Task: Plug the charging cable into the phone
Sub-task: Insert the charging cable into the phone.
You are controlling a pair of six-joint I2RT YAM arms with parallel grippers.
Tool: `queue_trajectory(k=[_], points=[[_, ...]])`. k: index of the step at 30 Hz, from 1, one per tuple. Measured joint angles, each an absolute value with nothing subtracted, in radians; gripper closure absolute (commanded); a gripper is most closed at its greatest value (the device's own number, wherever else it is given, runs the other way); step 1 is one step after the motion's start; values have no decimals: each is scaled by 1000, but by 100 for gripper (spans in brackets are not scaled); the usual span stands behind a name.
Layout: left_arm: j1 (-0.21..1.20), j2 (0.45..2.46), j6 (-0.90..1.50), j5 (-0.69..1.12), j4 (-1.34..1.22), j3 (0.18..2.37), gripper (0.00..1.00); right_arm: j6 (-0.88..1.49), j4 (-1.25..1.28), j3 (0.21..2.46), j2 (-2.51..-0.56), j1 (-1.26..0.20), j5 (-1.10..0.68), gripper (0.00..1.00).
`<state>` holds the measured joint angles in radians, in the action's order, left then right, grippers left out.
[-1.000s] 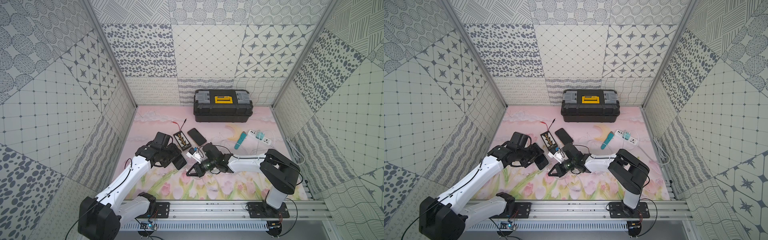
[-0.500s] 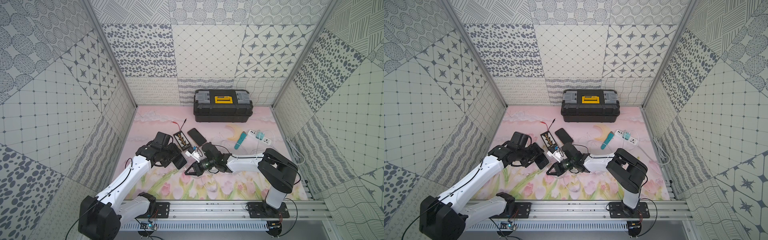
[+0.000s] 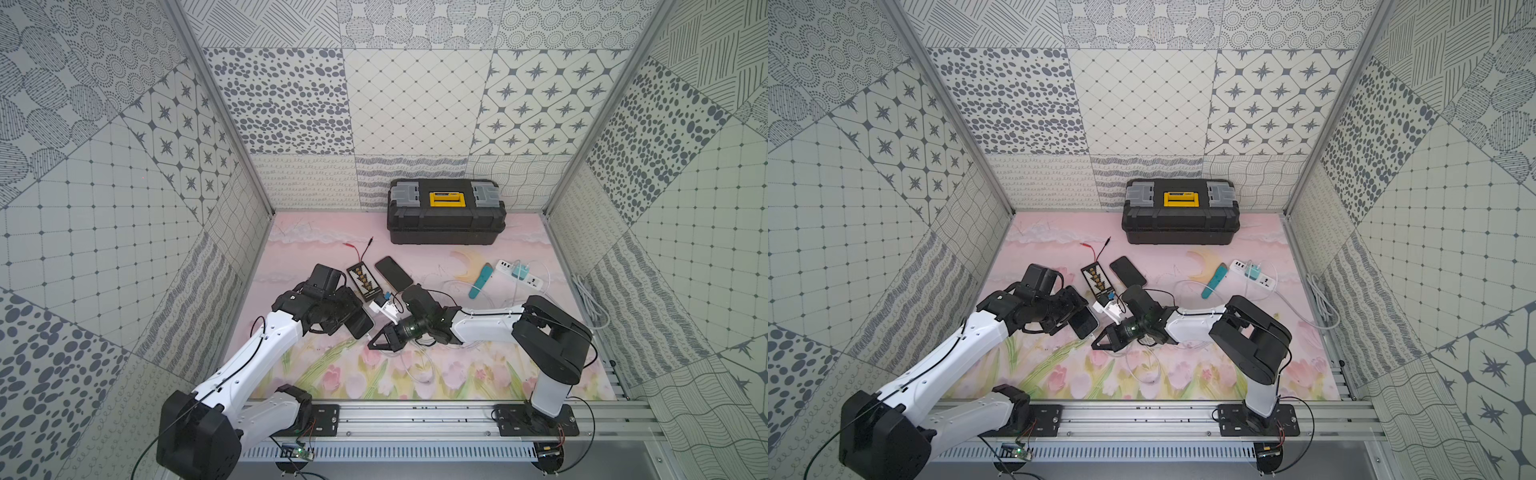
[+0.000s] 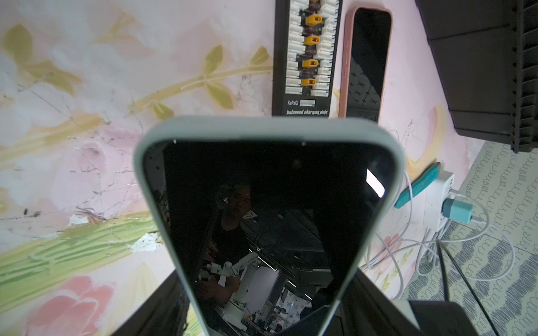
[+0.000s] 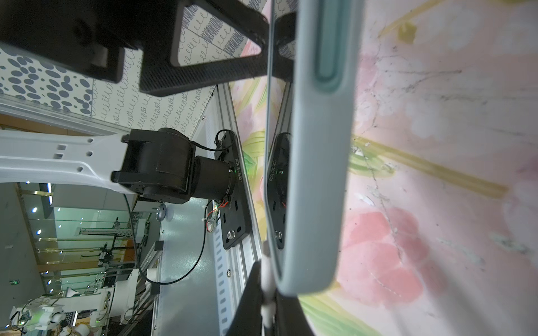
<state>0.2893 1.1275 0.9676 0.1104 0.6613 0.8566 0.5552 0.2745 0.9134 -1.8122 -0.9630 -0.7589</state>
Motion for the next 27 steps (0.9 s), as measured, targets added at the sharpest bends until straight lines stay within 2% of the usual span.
queue_trajectory(k=[27], points=[[289, 1115, 967, 110, 654, 841, 90, 512, 233, 936, -1826, -965, -759, 100]])
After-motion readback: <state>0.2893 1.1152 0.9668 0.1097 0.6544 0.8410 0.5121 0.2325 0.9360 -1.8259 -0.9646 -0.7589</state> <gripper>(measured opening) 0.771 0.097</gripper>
